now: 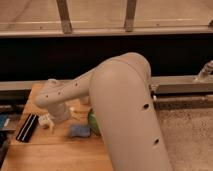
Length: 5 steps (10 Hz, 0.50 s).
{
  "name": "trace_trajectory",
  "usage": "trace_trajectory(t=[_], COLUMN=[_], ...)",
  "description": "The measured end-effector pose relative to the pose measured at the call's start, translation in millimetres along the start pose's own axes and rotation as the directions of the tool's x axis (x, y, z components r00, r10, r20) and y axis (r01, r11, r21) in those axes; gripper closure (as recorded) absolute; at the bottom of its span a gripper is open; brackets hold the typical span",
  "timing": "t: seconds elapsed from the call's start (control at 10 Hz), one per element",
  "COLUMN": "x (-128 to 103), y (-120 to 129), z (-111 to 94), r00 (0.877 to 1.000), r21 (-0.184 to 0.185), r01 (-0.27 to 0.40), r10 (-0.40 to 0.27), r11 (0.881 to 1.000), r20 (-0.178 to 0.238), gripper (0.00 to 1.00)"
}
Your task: Wipe the white sponge on the table
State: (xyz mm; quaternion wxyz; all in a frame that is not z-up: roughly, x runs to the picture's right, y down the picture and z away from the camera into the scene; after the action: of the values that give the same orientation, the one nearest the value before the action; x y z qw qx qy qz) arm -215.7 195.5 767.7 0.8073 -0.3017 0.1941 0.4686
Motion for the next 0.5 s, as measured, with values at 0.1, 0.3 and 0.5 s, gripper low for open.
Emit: trace_trajectory(t=[0.1,0.3,0.5], x=[0.1,-1.7,-2.9], y=[-0.9,-0.2,4.5], z=[-0.2,1.8,7.2], r00=[1.000,1.000,1.000], r21=[0.000,0.006,0.006], r01=[-0.002,0.000,0.003], r10=[0.002,0.000,-0.003], r11=[1.000,1.000,1.000], r20=[0.000,-0.010,-0.026], gripper=[0.20,0.20,0.20])
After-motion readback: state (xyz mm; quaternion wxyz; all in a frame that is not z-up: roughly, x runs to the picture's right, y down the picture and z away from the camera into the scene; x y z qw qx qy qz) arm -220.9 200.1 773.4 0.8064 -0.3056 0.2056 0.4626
